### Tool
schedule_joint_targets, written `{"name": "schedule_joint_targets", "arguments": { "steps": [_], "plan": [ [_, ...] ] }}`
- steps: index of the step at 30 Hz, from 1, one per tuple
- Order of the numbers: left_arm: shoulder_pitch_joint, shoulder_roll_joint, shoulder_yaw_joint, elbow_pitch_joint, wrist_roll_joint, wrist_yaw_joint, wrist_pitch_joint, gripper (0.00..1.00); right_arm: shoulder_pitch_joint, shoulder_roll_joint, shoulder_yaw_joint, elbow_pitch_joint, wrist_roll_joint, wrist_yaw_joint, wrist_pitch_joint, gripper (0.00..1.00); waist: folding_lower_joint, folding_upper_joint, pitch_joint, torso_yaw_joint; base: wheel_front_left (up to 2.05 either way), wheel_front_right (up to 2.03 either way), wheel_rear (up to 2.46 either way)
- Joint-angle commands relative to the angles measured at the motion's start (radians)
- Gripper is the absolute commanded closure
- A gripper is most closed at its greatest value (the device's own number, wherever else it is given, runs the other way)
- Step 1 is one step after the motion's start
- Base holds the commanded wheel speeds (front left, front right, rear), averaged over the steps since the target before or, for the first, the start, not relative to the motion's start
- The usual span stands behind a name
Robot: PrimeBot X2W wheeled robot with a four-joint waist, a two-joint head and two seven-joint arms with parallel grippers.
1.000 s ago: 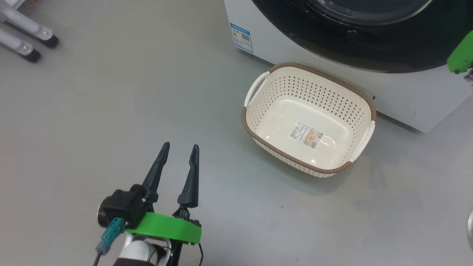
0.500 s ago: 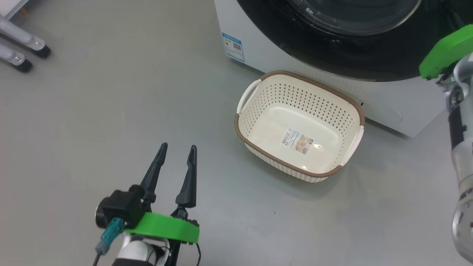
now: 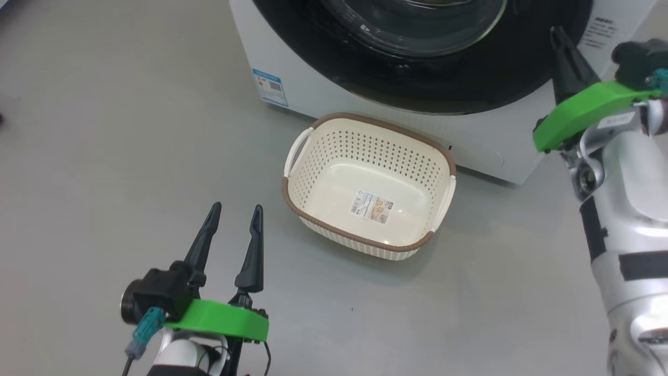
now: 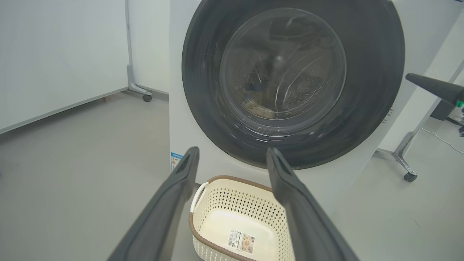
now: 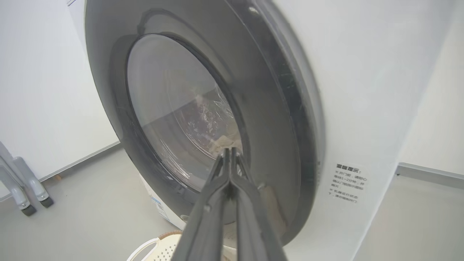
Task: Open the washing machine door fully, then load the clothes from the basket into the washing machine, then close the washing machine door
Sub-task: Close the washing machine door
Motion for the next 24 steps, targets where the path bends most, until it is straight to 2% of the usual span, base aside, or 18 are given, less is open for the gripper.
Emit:
{"name": "schedule_joint_targets", "arguments": {
  "steps": [1, 3, 4, 6, 7, 8, 9, 19, 24],
  "plan": [
    [-0.015, 0.016, 0.04, -0.022, 0.015, -0.006, -0.007, 0.0, 0.022, 0.026, 0.048, -0.075, 0.028, -0.001, -0.012, 1.0, 0.0, -0.0001, -0.02, -0.037, 0.0, 0.0, 0.0],
    [-0.015, 0.017, 0.042, -0.015, 0.015, -0.009, -0.007, 0.0, 0.073, 0.026, 0.084, -0.137, 0.055, -0.001, -0.012, 0.99, 0.0, -0.0001, -0.028, -0.058, 0.0, 0.0, 0.0],
    [-0.016, 0.018, 0.043, -0.012, 0.015, -0.01, -0.007, 0.0, 0.099, 0.026, 0.1, -0.165, 0.065, -0.001, -0.012, 0.73, 0.0, -0.0001, -0.035, -0.069, 0.0, 0.0, 0.0],
    [-0.018, 0.021, 0.045, -0.005, 0.012, -0.013, -0.007, 0.0, 0.146, 0.027, 0.125, -0.219, 0.083, -0.001, -0.011, 0.46, 0.0, -0.0001, -0.044, -0.089, 0.0, 0.0, 0.0],
    [-0.019, 0.024, 0.046, -0.001, 0.013, -0.014, -0.007, 0.0, 0.169, 0.027, 0.13, -0.244, 0.089, -0.001, -0.009, 0.22, 0.0, -0.0001, -0.049, -0.1, 0.0, 0.0, 0.0],
    [-0.02, 0.026, 0.046, 0.002, 0.014, -0.014, -0.007, 0.0, 0.191, 0.026, 0.133, -0.269, 0.09, -0.001, -0.006, 0.04, 0.0, -0.0001, -0.056, -0.11, 0.0, 0.0, 0.0],
    [-0.02, 0.026, 0.046, 0.005, 0.012, -0.016, -0.007, 0.0, 0.211, 0.027, 0.133, -0.294, 0.093, -0.001, -0.002, 0.0, 0.0, -0.0001, -0.059, -0.119, 0.0, 0.0, 0.0],
    [-0.01, 0.036, 0.051, 0.032, -0.015, -0.02, -0.002, 0.0, 0.417, 0.027, 0.106, -0.505, 0.127, -0.001, 0.05, 0.0, 0.0, -0.0001, -0.114, -0.219, 0.0, 0.0, 0.0],
    [0.005, 0.047, 0.059, 0.029, -0.022, -0.007, 0.005, 0.0, 0.526, 0.028, 0.056, -0.6, 0.152, -0.001, 0.075, 0.0, 0.0, -0.0001, -0.135, -0.28, 0.0, 0.0, 0.0]
  ]
}}
